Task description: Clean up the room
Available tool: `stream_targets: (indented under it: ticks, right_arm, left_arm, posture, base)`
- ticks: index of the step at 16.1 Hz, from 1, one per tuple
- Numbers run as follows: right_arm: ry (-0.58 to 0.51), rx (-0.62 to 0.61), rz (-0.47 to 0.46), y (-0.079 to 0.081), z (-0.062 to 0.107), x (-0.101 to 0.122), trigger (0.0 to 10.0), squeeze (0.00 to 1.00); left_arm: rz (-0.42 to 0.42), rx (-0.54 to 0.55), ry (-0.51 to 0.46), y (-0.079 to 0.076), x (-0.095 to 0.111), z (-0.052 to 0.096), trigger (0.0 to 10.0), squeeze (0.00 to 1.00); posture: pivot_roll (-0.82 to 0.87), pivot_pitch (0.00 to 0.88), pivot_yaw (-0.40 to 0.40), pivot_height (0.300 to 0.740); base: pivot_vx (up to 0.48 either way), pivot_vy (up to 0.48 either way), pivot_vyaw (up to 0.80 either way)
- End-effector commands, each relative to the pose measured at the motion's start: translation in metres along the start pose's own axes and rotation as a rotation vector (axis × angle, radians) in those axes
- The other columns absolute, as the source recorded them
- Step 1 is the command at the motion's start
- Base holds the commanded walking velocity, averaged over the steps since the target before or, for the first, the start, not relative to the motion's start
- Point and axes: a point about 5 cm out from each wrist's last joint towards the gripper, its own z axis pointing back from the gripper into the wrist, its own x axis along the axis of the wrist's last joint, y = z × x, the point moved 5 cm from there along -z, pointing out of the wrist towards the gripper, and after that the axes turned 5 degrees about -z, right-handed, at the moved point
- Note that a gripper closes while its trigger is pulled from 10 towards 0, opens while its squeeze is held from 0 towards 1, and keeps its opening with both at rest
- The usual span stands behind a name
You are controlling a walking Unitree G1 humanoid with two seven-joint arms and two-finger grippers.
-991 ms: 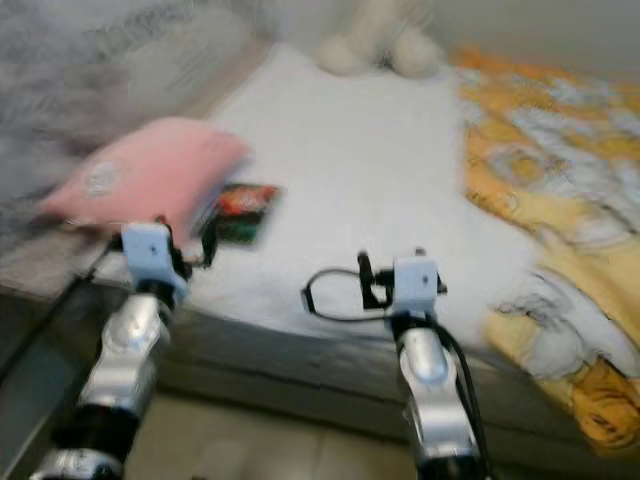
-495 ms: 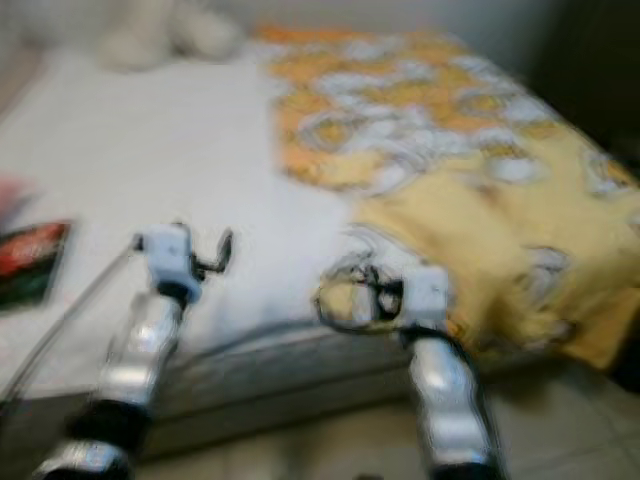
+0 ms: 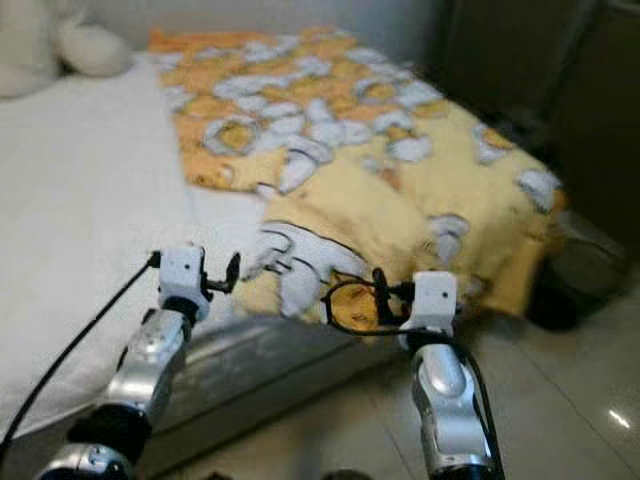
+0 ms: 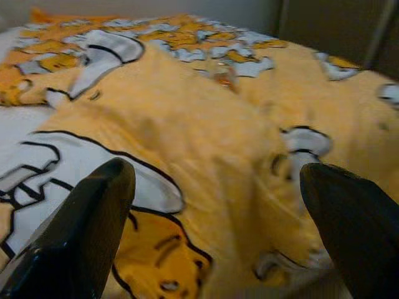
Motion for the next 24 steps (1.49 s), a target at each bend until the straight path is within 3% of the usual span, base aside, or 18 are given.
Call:
stream_targets:
  ticks: [1, 2, 5, 7, 9, 11, 13, 15, 18, 21, 24]
  right_arm:
    - [-0.003, 0.023, 0.005, 0.005, 0.002, -0.002, 10.0, 1.00]
    - [0.013, 0.043, 0.022, 0.010, 0.002, -0.004, 10.0, 0.00]
    - [0.020, 0.109, 0.067, 0.027, 0.001, -0.004, 10.0, 0.00]
    - [0.022, 0.096, 0.040, 0.024, 0.003, -0.004, 10.0, 0.00]
    - [0.034, 0.079, 0.049, 0.019, 0.007, -0.009, 10.0, 0.00]
    - [0.020, 0.083, 0.053, 0.020, 0.013, -0.006, 10.0, 0.00]
    - [0.024, 0.069, 0.055, 0.018, 0.019, -0.008, 10.0, 0.00]
    - [0.016, 0.062, 0.049, 0.018, 0.024, -0.007, 10.0, 0.00]
    - [0.020, 0.058, 0.052, 0.018, 0.036, -0.007, 10.0, 0.00]
    - [0.032, 0.056, 0.069, 0.016, 0.057, -0.004, 10.0, 0.00]
    - [0.076, 0.081, 0.111, 0.018, 0.094, -0.005, 10.0, 0.00]
  left_arm:
    - [-0.019, 0.014, -0.003, 0.006, 0.003, -0.004, 10.0, 0.00]
    - [-0.034, 0.024, 0.006, 0.010, 0.003, -0.007, 10.0, 0.00]
    - [-0.025, 0.028, 0.046, 0.015, -0.002, -0.012, 10.0, 0.00]
    - [-0.032, 0.021, 0.051, 0.016, -0.002, -0.013, 10.0, 0.00]
    - [-0.066, -0.014, 0.053, 0.008, -0.002, -0.015, 10.0, 0.00]
    - [-0.093, -0.077, 0.041, -0.012, 0.005, -0.021, 10.0, 0.00]
    - [-0.037, -0.080, 0.068, -0.022, 0.006, -0.027, 10.0, 0.00]
    - [0.020, -0.087, 0.041, -0.032, 0.028, -0.042, 10.0, 0.00]
    - [0.041, -0.119, 0.006, -0.041, 0.065, -0.062, 10.0, 0.00]
    - [0.048, -0.040, 0.098, -0.030, 0.063, -0.069, 10.0, 0.00]
    - [0.068, 0.065, 0.209, -0.010, 0.034, -0.061, 10.0, 0.00]
  posture:
    - [-0.08, 0.000, 0.025, 0.740]
    - [-0.08, 0.000, 0.023, 0.740]
    - [-0.08, 0.000, 0.020, 0.740]
    - [-0.08, 0.000, 0.021, 0.740]
    - [-0.09, 0.000, 0.032, 0.740]
    - [-0.10, 0.000, 0.032, 0.740]
    - [-0.11, 0.000, 0.035, 0.736]
    - [-0.13, 0.019, 0.043, 0.736]
    - [-0.17, 0.063, 0.046, 0.736]
    - [-0.23, 0.137, 0.040, 0.736]
    - [-0.28, 0.232, 0.022, 0.736]
  base:
    - [0.000, 0.000, -0.67]
    - [0.000, 0.000, 0.00]
    - [0.000, 0.089, 0.00]
    - [0.000, 0.461, -0.69]
    - [0.000, 0.461, -0.69]
    - [0.386, 0.167, -0.67]
    - [0.000, 0.000, 0.00]
    - [0.000, 0.000, 0.00]
    - [0.000, 0.000, 0.00]
    - [0.000, 0.000, 0.00]
    - [0.000, 0.000, 0.00]
